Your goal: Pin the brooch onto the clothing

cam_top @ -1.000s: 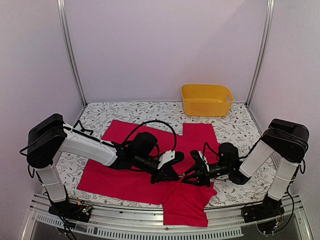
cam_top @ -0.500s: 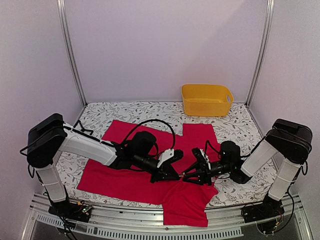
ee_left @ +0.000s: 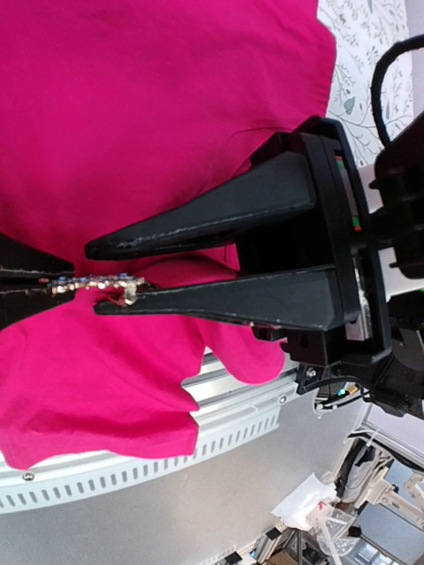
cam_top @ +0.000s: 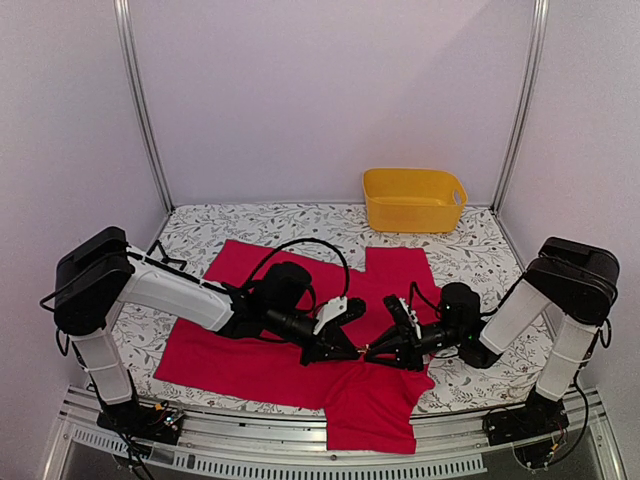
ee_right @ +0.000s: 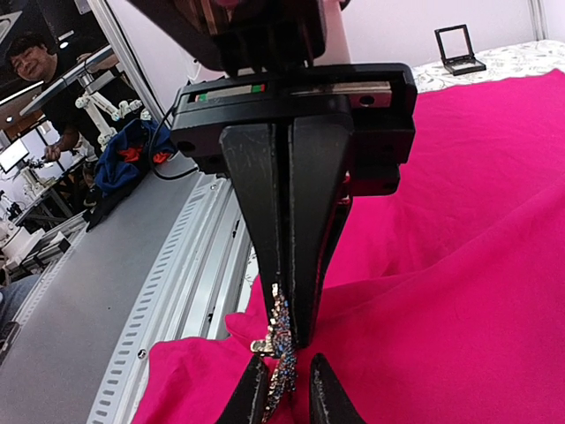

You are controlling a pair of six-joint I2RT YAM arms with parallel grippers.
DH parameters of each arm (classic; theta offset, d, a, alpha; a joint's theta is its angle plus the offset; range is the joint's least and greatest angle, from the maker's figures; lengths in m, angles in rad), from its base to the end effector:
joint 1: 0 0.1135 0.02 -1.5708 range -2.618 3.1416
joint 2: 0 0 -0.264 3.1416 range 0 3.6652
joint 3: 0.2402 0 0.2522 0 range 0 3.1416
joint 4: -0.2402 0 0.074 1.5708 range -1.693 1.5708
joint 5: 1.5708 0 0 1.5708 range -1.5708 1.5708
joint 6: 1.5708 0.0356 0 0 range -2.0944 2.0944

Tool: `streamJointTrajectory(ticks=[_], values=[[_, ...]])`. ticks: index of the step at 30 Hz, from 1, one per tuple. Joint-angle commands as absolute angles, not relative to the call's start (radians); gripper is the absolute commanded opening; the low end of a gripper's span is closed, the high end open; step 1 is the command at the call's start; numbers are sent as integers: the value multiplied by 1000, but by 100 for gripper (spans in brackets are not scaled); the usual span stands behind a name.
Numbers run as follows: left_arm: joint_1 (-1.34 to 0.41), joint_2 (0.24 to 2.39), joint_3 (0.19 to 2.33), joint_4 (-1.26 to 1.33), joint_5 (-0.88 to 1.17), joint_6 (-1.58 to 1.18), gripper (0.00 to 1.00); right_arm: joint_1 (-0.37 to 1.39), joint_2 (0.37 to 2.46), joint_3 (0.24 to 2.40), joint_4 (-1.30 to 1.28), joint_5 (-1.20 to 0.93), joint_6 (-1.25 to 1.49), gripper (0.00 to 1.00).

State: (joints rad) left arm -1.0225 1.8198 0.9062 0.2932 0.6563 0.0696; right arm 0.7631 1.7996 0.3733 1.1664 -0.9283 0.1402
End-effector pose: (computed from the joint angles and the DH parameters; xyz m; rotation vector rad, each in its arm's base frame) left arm 0.1719 -0.3231 0.1527 1.5306 1.7470 -1.2320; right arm 0.1730 0.2049 0.1124 -1.2442 1.5421 1.4534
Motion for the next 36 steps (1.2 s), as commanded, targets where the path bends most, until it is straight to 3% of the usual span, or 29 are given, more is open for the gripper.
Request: streamJointTrajectory(ticks=[1, 10, 23, 36], values=[[-1044, 1807, 911, 290, 692, 84, 0, 746, 1823, 396, 1200, -886, 172, 15], [-1069, 1810, 930, 241, 660, 124, 0, 747, 1827, 412, 1175, -876, 199, 14], [-1074, 1781, 899, 264, 637, 123, 0, 730, 1823, 410, 1150, -861, 236, 6], [-1074, 1745, 855, 294, 577, 120, 0, 717, 1845, 360, 1299, -825, 335, 7]])
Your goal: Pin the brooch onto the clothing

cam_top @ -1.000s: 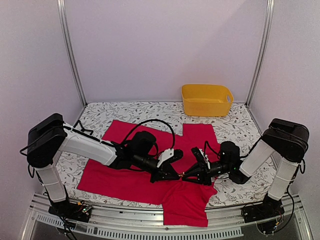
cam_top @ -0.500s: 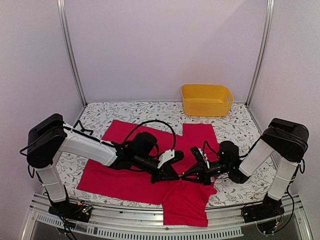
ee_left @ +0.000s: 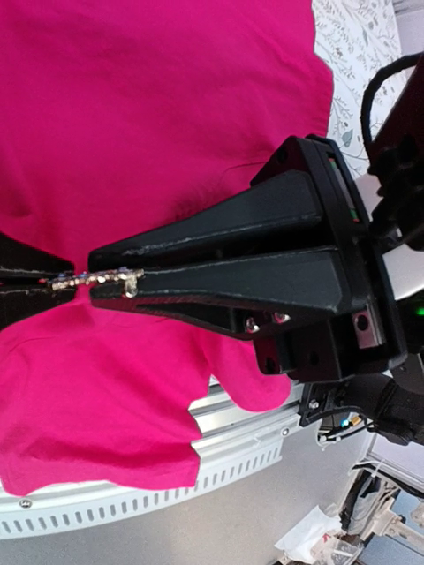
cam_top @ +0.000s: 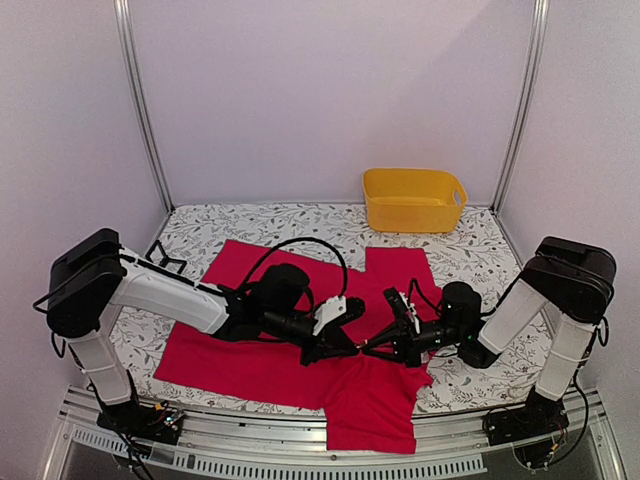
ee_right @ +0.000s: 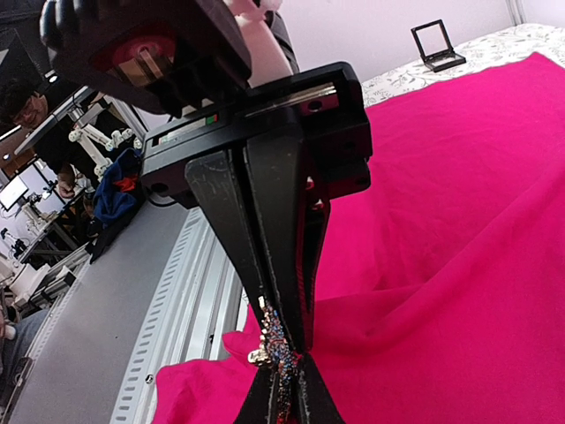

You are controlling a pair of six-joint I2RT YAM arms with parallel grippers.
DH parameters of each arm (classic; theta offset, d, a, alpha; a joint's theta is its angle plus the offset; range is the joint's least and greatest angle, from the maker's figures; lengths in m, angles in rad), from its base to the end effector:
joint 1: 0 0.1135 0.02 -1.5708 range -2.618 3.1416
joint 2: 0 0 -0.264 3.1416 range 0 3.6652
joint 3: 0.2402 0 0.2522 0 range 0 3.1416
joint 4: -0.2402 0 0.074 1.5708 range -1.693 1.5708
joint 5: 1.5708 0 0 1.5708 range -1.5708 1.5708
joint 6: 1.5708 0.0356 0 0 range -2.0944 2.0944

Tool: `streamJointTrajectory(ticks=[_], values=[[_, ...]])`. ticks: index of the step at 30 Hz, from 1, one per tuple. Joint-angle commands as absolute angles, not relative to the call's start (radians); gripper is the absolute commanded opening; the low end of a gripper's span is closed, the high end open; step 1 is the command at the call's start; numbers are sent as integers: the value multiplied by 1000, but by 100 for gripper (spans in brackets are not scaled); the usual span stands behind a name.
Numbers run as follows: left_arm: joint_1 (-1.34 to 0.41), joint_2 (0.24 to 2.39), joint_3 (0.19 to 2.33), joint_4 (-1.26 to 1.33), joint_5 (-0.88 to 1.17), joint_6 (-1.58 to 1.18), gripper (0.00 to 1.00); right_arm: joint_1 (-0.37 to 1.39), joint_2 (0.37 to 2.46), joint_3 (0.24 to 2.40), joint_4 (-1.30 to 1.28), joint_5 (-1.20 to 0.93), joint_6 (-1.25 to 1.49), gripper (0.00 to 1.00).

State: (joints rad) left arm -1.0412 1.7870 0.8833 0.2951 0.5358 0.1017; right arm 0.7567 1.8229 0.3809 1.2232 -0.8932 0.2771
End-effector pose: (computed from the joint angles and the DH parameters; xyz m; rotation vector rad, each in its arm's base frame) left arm 0.1668 -0.3209 0.1562 1.5071 1.7400 -1.0962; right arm 0.1779 0.2061 0.1130 -1.1269 1.6244 1.4998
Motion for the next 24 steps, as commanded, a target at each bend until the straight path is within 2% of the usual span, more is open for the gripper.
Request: streamJointTrajectory(ticks=[1, 18, 24], values=[[-1074, 1744, 855, 293, 576, 120, 0, 716, 1845, 358, 1302, -824, 339, 7], [-1072, 1736, 850, 298, 573, 122, 0, 715, 1821, 331, 1310, -833, 342, 9], [-1071, 1736, 847, 296, 569, 117, 0, 715, 1809, 326, 1302, -857, 321, 12]])
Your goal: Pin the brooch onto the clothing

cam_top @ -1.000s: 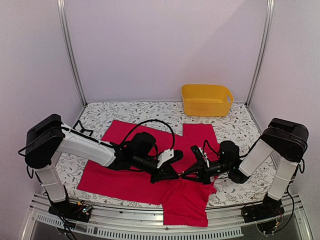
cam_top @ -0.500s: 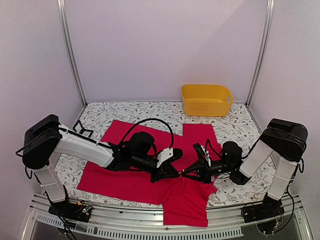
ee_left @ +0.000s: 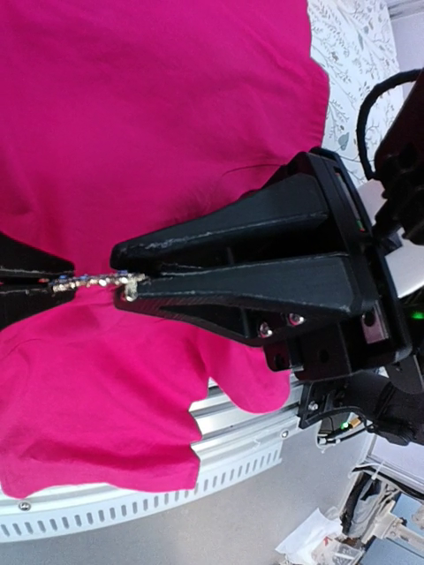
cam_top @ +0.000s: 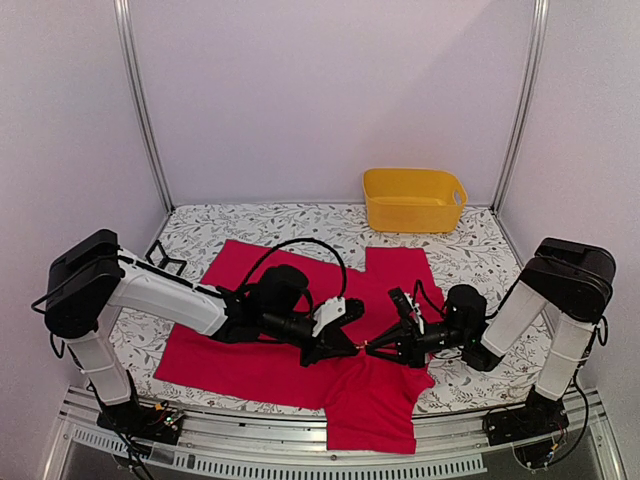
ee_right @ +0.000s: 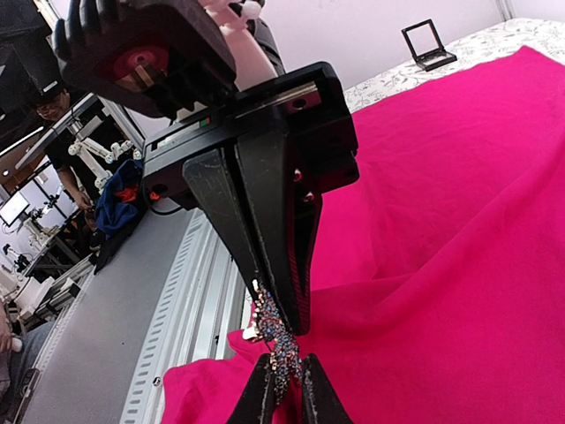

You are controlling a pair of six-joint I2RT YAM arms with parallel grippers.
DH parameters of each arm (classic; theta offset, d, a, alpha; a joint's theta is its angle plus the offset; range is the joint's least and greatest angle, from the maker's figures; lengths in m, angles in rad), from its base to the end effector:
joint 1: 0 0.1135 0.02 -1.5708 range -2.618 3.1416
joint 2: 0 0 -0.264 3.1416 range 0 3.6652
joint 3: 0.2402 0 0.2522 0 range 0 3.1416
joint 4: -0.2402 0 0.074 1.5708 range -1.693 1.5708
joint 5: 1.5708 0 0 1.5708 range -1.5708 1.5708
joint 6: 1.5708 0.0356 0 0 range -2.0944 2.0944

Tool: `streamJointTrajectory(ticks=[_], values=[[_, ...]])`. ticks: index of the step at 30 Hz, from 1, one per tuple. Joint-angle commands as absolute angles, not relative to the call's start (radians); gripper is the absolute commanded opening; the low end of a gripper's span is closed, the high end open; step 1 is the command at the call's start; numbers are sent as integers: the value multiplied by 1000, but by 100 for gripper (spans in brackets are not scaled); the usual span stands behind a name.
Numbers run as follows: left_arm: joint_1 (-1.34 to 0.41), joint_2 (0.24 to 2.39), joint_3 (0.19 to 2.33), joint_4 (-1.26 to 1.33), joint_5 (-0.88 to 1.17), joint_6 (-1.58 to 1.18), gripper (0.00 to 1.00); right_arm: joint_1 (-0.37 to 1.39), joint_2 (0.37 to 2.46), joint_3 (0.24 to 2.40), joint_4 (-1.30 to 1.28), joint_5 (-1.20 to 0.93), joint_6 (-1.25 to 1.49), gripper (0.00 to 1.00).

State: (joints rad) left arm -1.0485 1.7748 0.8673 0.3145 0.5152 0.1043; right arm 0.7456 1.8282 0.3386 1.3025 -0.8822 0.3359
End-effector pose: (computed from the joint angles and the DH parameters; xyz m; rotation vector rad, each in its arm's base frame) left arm 0.1637 -0.3196 0.1573 1.4997 1.7250 -1.0788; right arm 0.1737 0.1978 0.1115 -1.0704 1.6421 1.5174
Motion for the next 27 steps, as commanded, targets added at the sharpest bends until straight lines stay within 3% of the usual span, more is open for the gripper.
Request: streamJointTrajectory(ticks=[1, 9, 16, 24, 27], values=[[-1070, 1735, 845, 297, 566, 118, 0, 715, 1804, 320, 1297, -865, 307, 14], [-1070, 1740, 834, 312, 481, 131, 0, 711, 1721, 317, 1220, -911, 264, 24], [-1106, 1738, 779, 396, 263, 173, 0, 630, 1637, 300, 1139, -845, 285, 32], [-1204, 1798, 800, 413, 5, 291, 2, 583, 1512, 451, 598, -590, 269, 36], [-1222, 1807, 802, 414, -76, 331, 2, 583, 1481, 520, 367, -380, 273, 36]])
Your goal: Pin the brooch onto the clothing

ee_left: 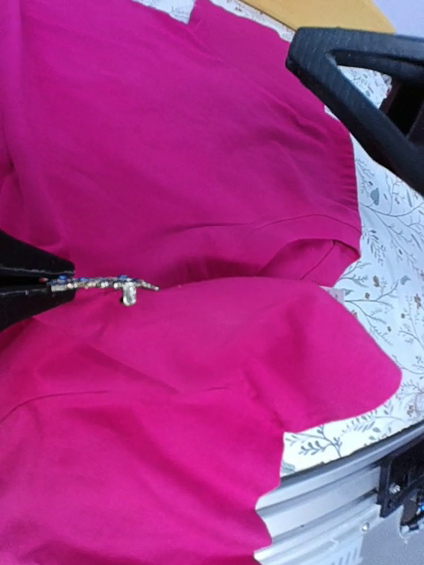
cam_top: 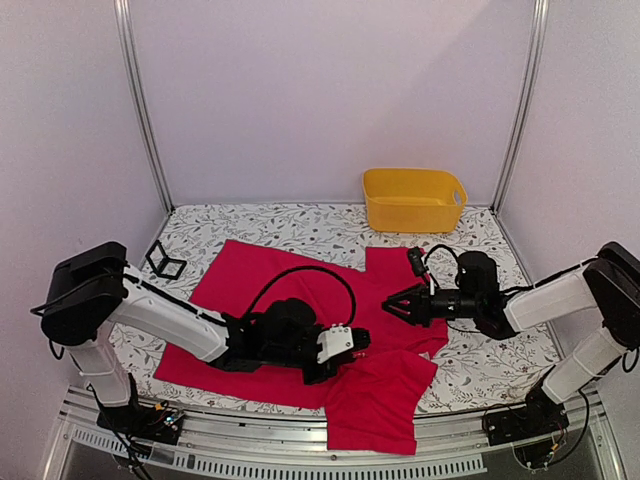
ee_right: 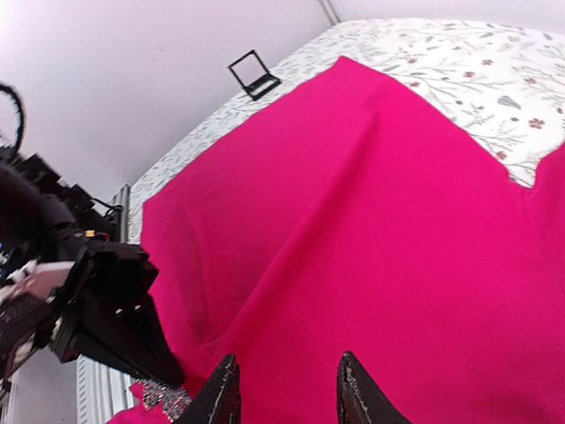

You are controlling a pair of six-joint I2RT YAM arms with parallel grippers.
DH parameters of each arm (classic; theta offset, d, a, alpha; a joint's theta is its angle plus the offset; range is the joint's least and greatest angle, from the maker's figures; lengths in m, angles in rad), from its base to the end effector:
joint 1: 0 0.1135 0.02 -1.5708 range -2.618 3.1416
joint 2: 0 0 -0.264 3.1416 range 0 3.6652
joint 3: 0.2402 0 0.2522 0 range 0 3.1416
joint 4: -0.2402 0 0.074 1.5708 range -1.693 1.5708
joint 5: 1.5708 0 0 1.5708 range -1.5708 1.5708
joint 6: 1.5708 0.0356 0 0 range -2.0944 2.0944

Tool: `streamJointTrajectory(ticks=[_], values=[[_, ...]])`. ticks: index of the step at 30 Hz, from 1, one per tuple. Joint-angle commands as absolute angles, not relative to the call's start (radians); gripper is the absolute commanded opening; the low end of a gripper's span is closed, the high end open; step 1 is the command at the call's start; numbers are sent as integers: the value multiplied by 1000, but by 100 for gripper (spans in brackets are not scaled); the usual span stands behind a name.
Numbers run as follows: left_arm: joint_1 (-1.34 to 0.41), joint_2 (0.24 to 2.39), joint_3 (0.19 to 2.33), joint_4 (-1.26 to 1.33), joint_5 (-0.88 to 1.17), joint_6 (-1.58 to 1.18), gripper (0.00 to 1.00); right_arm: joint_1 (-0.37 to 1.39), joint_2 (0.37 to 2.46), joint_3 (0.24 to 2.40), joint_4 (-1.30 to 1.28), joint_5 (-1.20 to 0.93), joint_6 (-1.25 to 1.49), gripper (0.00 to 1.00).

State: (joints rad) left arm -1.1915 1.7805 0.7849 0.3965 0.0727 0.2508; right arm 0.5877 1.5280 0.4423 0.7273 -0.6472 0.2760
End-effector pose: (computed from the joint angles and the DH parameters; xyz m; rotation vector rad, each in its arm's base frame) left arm 0.1268 -0.3251 0.1371 1.5073 1.6496 -0.6071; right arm 0.2144 0.1686 0.1526 -0.7654 1.8926 1.1827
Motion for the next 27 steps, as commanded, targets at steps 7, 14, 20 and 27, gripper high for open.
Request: streamJointTrajectory(ticks=[7, 14, 20, 27], values=[[-1289, 1892, 841, 372, -240, 486, 4, 543, 1557, 673, -19, -28, 292, 36], [-1329, 1909, 868, 295, -264, 502, 30, 490, 1714, 746, -74, -49, 295, 37], [-1347, 1873, 890, 178, -206, 464, 41, 464, 1828, 813, -91, -66, 278, 37], [-1347, 1795, 948, -44, -17, 420, 83, 431, 1939, 974, -115, -59, 252, 37]])
